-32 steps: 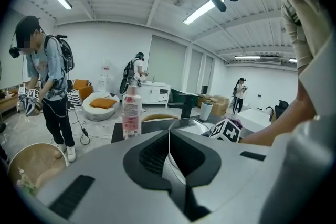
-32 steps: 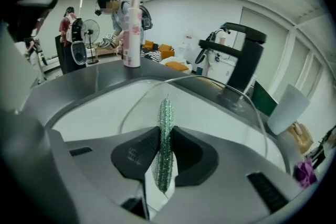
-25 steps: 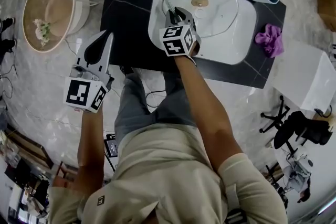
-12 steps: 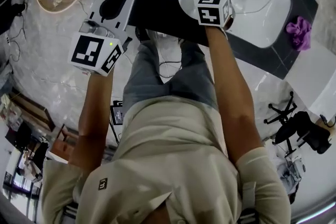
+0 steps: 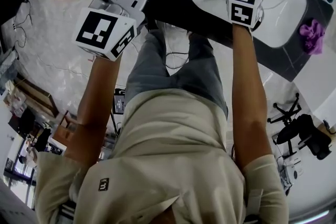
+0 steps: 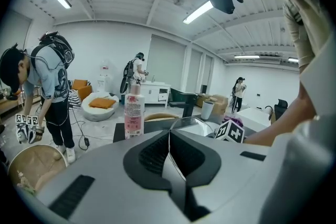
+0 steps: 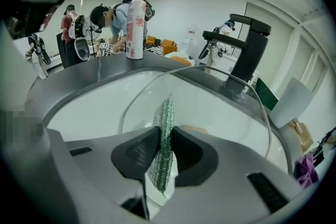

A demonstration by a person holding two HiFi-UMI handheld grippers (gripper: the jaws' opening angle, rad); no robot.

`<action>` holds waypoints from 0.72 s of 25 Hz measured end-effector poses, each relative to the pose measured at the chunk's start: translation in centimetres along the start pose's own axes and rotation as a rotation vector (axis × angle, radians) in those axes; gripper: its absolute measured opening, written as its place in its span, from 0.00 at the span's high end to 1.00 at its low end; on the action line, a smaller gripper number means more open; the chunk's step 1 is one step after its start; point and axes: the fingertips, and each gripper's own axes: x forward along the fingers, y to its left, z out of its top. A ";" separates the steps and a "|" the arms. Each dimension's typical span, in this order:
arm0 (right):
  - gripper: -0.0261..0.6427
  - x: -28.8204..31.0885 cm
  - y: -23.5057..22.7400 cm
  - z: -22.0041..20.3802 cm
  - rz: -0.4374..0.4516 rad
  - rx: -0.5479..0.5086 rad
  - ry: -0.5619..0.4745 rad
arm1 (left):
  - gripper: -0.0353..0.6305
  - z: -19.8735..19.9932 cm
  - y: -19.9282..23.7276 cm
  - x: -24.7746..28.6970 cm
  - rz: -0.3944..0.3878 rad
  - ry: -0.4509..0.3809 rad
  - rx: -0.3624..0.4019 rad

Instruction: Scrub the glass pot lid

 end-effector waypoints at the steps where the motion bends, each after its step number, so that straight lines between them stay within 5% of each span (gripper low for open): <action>1: 0.84 -0.1 -0.8 -0.5 -0.010 -0.002 0.007 | 0.92 0.2 -0.2 0.4 -0.006 0.001 0.003; 18: 0.83 -3.2 -13.6 -7.3 -0.146 0.028 0.118 | 0.92 5.6 -4.4 5.2 -0.075 -0.003 0.088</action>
